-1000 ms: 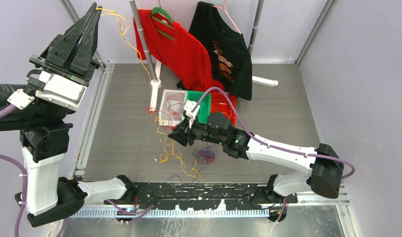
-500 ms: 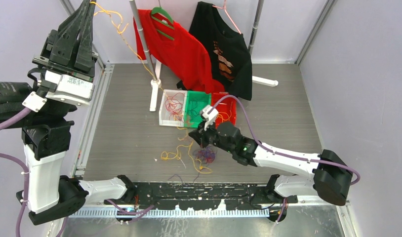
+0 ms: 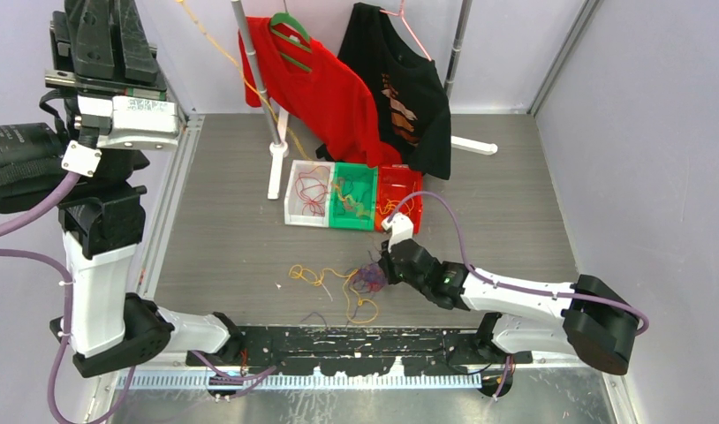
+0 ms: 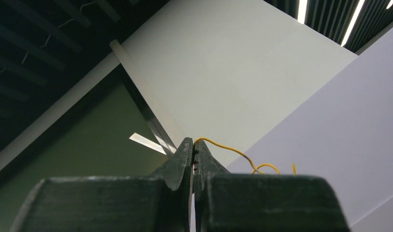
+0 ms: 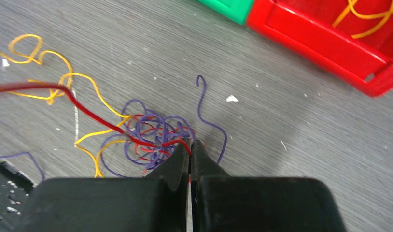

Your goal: Untangle the cables

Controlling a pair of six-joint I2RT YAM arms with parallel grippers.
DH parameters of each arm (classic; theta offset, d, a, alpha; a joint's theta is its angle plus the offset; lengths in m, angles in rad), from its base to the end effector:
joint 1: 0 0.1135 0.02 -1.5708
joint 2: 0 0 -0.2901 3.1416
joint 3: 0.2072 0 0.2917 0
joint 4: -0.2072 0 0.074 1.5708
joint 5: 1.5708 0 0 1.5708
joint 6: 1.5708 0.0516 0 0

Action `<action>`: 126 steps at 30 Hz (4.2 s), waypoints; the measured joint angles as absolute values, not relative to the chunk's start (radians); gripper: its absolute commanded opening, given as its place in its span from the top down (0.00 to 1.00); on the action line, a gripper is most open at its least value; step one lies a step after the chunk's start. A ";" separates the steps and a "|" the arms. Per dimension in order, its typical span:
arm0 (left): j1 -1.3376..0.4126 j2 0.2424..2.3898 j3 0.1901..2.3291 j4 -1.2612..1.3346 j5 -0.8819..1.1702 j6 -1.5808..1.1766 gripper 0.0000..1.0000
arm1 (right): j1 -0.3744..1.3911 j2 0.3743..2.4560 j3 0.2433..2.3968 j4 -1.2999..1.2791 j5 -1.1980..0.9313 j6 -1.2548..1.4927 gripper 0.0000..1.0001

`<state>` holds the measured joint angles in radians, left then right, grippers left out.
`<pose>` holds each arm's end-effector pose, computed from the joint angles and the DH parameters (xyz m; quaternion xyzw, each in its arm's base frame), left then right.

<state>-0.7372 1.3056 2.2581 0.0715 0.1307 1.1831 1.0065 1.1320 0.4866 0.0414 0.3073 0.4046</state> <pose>0.0885 -0.0894 0.7678 0.2568 0.1030 0.1952 0.9409 0.1535 0.2133 0.1824 -0.1914 0.8568 0.1947 0.4375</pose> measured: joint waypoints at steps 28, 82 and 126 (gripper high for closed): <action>-0.737 1.486 2.651 0.228 0.254 1.505 1.00 | 0.959 1.241 0.405 -0.043 0.489 0.778 0.99; -0.836 1.143 1.795 -0.460 0.183 1.387 1.00 | 0.882 0.713 0.522 -0.040 -0.099 0.443 0.20; -1.091 1.129 1.767 -0.571 -0.030 1.093 1.00 | 0.684 1.100 0.927 0.319 -0.015 0.380 0.99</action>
